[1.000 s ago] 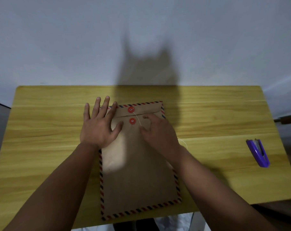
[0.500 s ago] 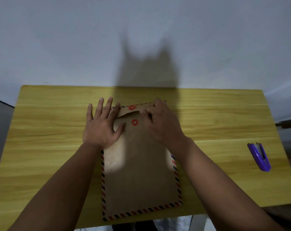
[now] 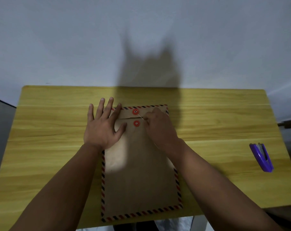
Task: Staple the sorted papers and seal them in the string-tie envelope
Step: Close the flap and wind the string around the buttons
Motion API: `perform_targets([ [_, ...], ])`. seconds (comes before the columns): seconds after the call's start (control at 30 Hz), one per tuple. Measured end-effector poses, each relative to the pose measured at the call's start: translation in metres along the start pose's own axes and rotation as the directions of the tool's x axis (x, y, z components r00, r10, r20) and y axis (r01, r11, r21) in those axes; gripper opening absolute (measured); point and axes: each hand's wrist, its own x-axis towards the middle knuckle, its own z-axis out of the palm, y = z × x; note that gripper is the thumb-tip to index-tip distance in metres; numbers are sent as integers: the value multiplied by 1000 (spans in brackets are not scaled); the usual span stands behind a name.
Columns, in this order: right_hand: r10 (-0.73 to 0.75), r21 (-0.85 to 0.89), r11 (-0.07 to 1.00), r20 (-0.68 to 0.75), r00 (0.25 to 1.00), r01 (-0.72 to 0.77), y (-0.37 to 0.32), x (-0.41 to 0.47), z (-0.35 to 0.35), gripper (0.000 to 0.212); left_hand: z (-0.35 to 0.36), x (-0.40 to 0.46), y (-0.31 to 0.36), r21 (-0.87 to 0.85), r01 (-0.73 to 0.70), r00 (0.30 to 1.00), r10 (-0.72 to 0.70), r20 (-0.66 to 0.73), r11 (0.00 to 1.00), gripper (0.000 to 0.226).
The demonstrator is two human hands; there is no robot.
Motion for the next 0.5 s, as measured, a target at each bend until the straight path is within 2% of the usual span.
perform_targets([
  [0.17,-92,-127,988,10,996,93,4,-7,0,25,2,0,0,-11,0,1000,0,-8,1000,75],
  [0.33,-148,-5,989,-65,987,148,10,-12,4,20,-1,0,1,-12,9,1000,-9,15,1000,75],
  [0.5,-174,-86,982,-41,984,170,12,-12,12,27,-3,1,1,-23,20,999,-19,40,1000,75],
])
